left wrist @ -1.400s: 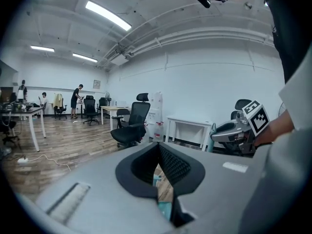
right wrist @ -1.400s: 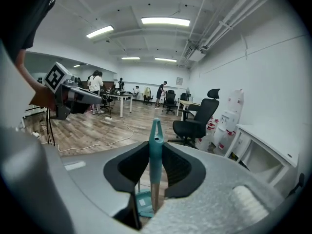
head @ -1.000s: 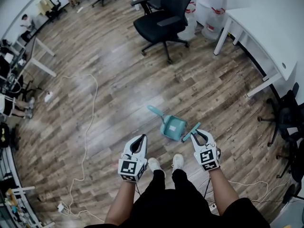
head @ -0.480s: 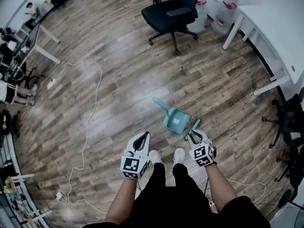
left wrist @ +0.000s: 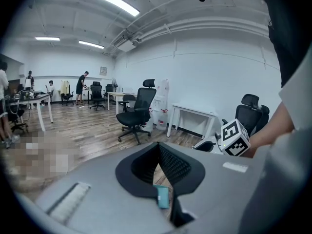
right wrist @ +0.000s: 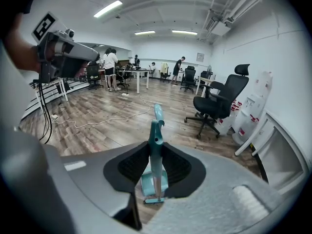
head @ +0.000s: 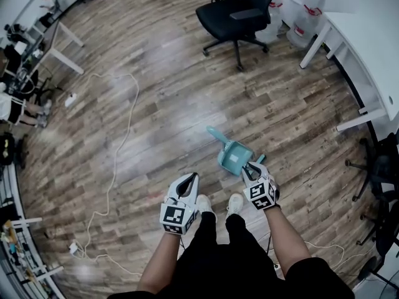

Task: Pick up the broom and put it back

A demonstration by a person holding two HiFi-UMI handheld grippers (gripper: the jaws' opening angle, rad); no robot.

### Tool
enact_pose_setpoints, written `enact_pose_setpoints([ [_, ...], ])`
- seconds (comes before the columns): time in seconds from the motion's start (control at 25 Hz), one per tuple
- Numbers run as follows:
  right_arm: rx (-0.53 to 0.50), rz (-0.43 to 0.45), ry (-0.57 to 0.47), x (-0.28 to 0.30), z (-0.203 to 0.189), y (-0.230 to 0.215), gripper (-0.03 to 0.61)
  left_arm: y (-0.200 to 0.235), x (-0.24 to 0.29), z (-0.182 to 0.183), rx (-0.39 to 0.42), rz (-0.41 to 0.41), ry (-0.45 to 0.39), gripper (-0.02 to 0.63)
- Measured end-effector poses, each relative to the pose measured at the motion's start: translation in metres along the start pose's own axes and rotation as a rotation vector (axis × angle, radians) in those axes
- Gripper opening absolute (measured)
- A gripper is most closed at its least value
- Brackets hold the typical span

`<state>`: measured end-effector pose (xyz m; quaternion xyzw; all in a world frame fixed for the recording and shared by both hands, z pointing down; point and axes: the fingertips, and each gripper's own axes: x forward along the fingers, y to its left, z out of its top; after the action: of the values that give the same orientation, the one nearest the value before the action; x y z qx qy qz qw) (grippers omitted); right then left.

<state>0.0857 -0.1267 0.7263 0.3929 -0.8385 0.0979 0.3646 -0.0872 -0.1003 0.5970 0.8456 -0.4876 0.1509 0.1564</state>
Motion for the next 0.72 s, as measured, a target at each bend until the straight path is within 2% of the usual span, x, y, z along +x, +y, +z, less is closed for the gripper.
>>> enact_pose_setpoints([
  [0.72, -0.021, 0.036, 0.002, 0.063, 0.046, -0.011, 0.090, 0.024, 0.006, -0.013, -0.040, 0.028, 0.034, 0.020],
])
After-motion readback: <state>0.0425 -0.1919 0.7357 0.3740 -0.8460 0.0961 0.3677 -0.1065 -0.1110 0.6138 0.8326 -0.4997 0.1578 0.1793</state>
